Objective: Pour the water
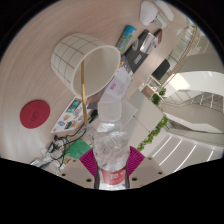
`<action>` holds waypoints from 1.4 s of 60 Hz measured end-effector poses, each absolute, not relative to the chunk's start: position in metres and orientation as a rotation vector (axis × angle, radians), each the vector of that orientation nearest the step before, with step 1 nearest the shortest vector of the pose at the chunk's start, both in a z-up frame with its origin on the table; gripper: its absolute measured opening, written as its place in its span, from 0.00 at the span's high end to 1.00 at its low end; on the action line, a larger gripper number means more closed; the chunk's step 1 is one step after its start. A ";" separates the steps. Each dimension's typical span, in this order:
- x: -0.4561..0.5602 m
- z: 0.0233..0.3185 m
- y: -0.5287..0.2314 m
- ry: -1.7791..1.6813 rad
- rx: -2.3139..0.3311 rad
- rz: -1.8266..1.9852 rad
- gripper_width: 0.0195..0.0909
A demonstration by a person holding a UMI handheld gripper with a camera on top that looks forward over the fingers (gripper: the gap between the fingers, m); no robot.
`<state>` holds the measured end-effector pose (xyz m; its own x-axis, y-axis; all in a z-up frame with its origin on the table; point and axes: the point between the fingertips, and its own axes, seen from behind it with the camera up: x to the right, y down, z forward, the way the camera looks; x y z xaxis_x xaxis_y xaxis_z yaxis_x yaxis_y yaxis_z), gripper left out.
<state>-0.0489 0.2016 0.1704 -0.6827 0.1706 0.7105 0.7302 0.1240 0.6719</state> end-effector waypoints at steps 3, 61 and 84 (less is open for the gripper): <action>-0.049 0.172 0.206 -1.980 -0.847 -1.613 0.80; -0.033 0.067 0.153 -0.383 -1.861 0.320 0.60; -0.023 0.047 0.141 -0.403 -1.949 0.314 0.48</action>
<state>-0.0226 0.1409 0.0475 0.9082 0.4170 -0.0347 0.1360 -0.3724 -0.9181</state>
